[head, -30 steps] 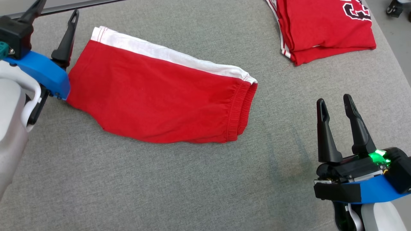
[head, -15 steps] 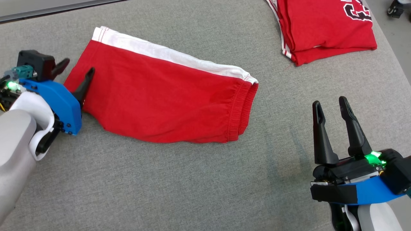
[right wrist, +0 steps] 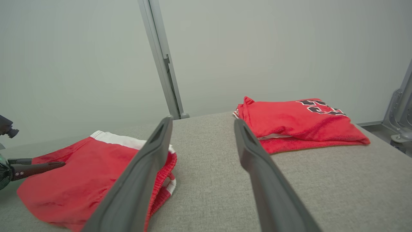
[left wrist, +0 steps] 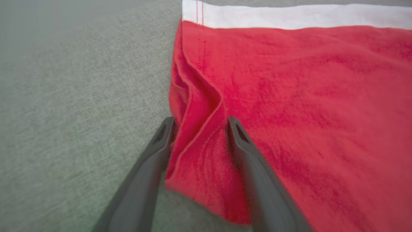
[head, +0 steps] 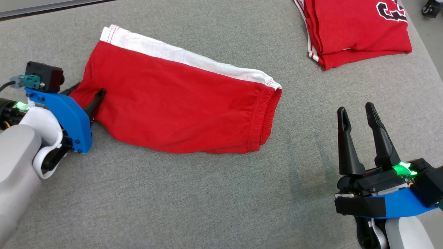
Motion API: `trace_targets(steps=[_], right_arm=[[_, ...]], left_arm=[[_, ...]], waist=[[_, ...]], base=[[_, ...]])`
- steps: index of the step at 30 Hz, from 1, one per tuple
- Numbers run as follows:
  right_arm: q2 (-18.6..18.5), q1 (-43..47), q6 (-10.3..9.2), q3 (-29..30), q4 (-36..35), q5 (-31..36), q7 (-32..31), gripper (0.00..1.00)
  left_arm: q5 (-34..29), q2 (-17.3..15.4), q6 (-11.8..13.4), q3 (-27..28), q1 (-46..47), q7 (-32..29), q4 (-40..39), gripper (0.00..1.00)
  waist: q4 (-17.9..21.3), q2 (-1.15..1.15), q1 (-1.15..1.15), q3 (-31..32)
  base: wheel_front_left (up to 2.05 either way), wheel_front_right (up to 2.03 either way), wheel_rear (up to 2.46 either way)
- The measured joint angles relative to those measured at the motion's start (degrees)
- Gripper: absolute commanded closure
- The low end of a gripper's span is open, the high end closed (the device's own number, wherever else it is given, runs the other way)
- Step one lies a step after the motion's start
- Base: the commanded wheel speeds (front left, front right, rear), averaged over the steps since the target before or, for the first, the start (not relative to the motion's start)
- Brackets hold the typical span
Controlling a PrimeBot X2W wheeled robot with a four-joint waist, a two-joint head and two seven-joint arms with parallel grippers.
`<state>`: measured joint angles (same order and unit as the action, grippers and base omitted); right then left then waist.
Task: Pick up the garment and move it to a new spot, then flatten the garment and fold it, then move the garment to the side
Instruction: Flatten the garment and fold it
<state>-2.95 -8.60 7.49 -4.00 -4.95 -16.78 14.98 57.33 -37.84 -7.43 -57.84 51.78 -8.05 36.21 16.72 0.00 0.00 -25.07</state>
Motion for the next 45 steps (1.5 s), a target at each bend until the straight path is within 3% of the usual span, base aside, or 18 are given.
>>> trace_targets(steps=[1, 2, 10, 19, 31, 38, 40, 41, 45], right_arm=[[0.0, -0.01, 0.0, -0.05, 0.0, 0.0, 0.0, 0.0], [0.0, -0.02, 0.0, -0.01, -0.01, 0.0, 0.0, 0.0], [0.04, 0.15, 0.0, 0.07, 0.07, 0.15, 0.04, 0.0], [0.05, 1.75, 0.0, 0.44, 1.43, 0.49, 0.05, 0.0], [0.09, 4.32, 0.0, 1.63, 3.01, 1.21, -0.87, 0.0], [0.09, 4.52, 0.0, 1.62, 2.68, 1.64, -1.93, 0.0], [0.1, 4.52, 0.0, 1.54, 2.78, 1.72, -2.3, 0.0], [0.09, 4.52, 0.0, 1.57, 2.9, 1.76, -2.31, 0.0], [0.09, 4.5, 0.0, 1.59, 3.71, 1.99, -2.61, 0.0]], left_arm=[[0.0, 0.21, 0.0, -0.24, 0.04, 0.07, 0.08, 0.86], [-0.02, 0.54, 0.0, -0.45, 0.04, 0.24, 0.05, 1.0], [-1.64, 3.2, 0.1, -1.53, -0.25, 5.57, 1.21, 1.0], [-1.57, 5.38, 2.71, -0.7, -5.38, 13.01, -1.34, 1.0], [0.74, 5.14, 8.73, -0.11, -16.14, 18.27, -10.43, 1.0], [2.08, 4.86, 12.12, -0.46, -21.12, 18.64, -14.04, 1.0], [2.11, 5.34, 12.77, -0.09, -21.67, 19.42, -13.99, 0.12], [2.07, 5.76, 13.43, 0.46, -21.67, 20.26, -13.83, 0.0], [0.23, 6.02, 14.54, 1.92, -21.73, 22.17, -12.04, 0.0]], waist=[[-0.03, 0.0, 0.0, 0.06], [-0.11, 0.0, 0.0, 0.17], [-2.14, 0.0, 0.01, 2.21], [-6.13, 0.0, 0.01, 6.2], [-12.7, 0.0, 0.0, 11.23], [-14.44, 0.0, 0.0, 11.44], [-14.56, 0.0, 0.0, 11.51], [-14.63, 0.0, 0.0, 11.64], [-14.7, 0.0, 0.0, 12.42]], base=[[0.0, 0.0, 0.0], [0.0, 0.0, 0.0], [0.0, 0.0, 0.0], [0.0, 0.0, 0.0], [0.0, 0.0, 0.0], [0.0, 0.0, 0.0], [0.0, 0.0, 0.0], [0.0, 0.0, 0.0], [0.0, 0.0, 0.0]])
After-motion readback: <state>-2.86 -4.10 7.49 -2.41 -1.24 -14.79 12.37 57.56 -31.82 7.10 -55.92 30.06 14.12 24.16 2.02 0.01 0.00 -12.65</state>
